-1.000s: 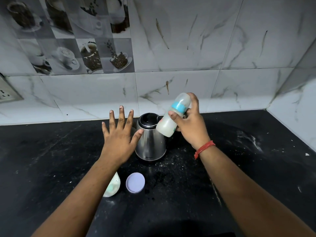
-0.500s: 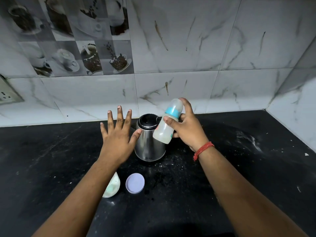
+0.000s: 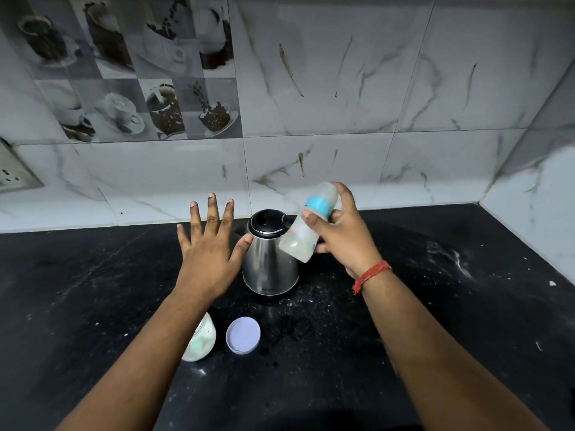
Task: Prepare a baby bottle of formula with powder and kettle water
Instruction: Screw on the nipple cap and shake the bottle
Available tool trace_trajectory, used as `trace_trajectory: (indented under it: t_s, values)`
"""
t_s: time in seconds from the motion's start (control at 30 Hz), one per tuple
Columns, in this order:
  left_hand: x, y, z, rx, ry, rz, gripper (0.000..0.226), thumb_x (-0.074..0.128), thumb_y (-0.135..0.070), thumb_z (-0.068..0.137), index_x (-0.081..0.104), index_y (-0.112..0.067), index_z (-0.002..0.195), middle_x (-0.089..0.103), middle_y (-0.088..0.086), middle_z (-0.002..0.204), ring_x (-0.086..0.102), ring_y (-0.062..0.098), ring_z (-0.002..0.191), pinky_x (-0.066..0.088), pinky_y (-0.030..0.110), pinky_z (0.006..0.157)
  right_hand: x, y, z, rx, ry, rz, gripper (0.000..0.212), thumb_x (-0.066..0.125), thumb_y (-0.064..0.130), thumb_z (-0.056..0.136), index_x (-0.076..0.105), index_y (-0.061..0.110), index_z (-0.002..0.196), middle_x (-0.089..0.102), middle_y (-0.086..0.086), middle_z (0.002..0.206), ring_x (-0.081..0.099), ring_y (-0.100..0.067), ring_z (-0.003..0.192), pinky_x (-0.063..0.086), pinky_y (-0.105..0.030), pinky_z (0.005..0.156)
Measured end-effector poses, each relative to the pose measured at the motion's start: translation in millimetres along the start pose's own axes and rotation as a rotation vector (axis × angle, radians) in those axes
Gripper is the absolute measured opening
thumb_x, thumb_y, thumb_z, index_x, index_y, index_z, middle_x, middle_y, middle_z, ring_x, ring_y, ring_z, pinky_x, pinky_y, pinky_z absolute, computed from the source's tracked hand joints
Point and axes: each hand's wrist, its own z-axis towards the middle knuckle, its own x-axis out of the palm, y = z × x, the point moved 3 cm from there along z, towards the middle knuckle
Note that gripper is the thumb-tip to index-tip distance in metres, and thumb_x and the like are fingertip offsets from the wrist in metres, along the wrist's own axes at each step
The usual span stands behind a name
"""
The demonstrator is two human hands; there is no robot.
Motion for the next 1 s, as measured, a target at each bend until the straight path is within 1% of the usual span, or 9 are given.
trace_trajectory:
  t_s: [0.13, 0.23, 0.37, 0.5, 0.63, 0.67, 0.77, 0.9, 1.0]
  values:
    - [-2, -2, 1, -0.004, -0.001, -0.009, 0.083, 0.004, -0.078, 0.090, -0.006, -0.038, 0.162, -0.027, -0.007, 0.168, -0.027, 0.027, 0.156, -0.005, 0.065, 0.124, -3, -2, -4, -0.040, -0.194, 0.117, 0.072, 0.077, 0.035, 0.087, 0.030, 0.047, 0.140, 0.067, -0.009, 0.115, 0.073, -0.022, 0.098, 0.064, -0.047, 0.068]
    - [-3, -2, 0, 0.001, 0.002, 0.003, 0.083, 0.004, -0.078, 0.090, -0.006, -0.038, 0.162, -0.027, -0.006, 0.168, -0.026, 0.027, 0.156, -0.005, 0.064, 0.124, 7, -1, -5, -0.010, 0.002, -0.009, 0.065, 0.077, 0.030, 0.088, 0.033, 0.050, 0.131, 0.069, -0.012, 0.115, 0.074, -0.022, 0.096, 0.064, -0.049, 0.066]
    - [-4, 0, 1, -0.012, -0.002, -0.013, 0.084, 0.005, -0.078, 0.090, -0.005, -0.037, 0.163, -0.026, -0.006, 0.168, -0.026, 0.026, 0.156, -0.006, 0.064, 0.124, -5, 3, 1, -0.033, -0.192, 0.138, 0.069, 0.076, 0.031, 0.089, 0.031, 0.045, 0.139, 0.067, -0.007, 0.113, 0.074, -0.022, 0.097, 0.064, -0.049, 0.067]
    - [-2, 0, 1, -0.005, 0.006, -0.002, 0.083, 0.005, -0.078, 0.090, -0.006, -0.038, 0.162, -0.028, -0.007, 0.167, -0.027, 0.026, 0.155, -0.006, 0.064, 0.124, 3, 2, 0, 0.007, 0.025, -0.039, 0.068, 0.079, 0.032, 0.087, 0.034, 0.048, 0.134, 0.069, -0.012, 0.113, 0.074, -0.023, 0.096, 0.064, -0.051, 0.066]
    - [-2, 0, 2, -0.007, 0.003, -0.016, 0.084, 0.006, -0.078, 0.091, -0.004, -0.037, 0.163, -0.027, -0.006, 0.168, -0.026, 0.026, 0.156, -0.005, 0.064, 0.124, -4, -1, 0, -0.027, -0.184, 0.103, 0.073, 0.077, 0.037, 0.086, 0.029, 0.047, 0.140, 0.067, -0.010, 0.117, 0.074, -0.024, 0.098, 0.064, -0.050, 0.068]
    - [-3, -1, 2, -0.003, 0.006, -0.007, 0.084, 0.005, -0.078, 0.091, -0.005, -0.037, 0.163, -0.027, -0.006, 0.168, -0.027, 0.026, 0.155, -0.006, 0.064, 0.124, -4, 0, 0, -0.023, -0.181, 0.084, 0.073, 0.076, 0.037, 0.088, 0.027, 0.046, 0.141, 0.067, -0.010, 0.117, 0.074, -0.023, 0.097, 0.064, -0.049, 0.067]
    - [-3, -1, 4, -0.003, 0.010, 0.000, 0.084, 0.003, -0.079, 0.090, -0.007, -0.038, 0.162, -0.029, -0.007, 0.167, -0.028, 0.026, 0.155, -0.006, 0.064, 0.124, 5, -1, -2, 0.018, 0.052, -0.073, 0.073, 0.077, 0.033, 0.088, 0.029, 0.051, 0.139, 0.067, -0.008, 0.119, 0.073, -0.021, 0.098, 0.064, -0.047, 0.065]
    - [-2, -2, 6, -0.006, 0.011, -0.002, 0.084, 0.002, -0.079, 0.089, -0.008, -0.038, 0.162, -0.030, -0.007, 0.167, -0.029, 0.026, 0.155, -0.006, 0.064, 0.124, -3, 0, 2, -0.034, -0.182, 0.087, 0.071, 0.075, 0.035, 0.089, 0.027, 0.047, 0.139, 0.065, -0.008, 0.120, 0.072, -0.024, 0.101, 0.064, -0.045, 0.065]
    - [-2, -4, 7, 0.001, 0.011, 0.008, 0.084, 0.003, -0.078, 0.090, -0.007, -0.037, 0.162, -0.029, -0.006, 0.167, -0.027, 0.027, 0.155, -0.005, 0.064, 0.124, 7, -3, 2, 0.028, -0.009, 0.021, 0.070, 0.078, 0.037, 0.085, 0.031, 0.050, 0.136, 0.067, -0.008, 0.118, 0.073, -0.027, 0.102, 0.063, -0.054, 0.068]
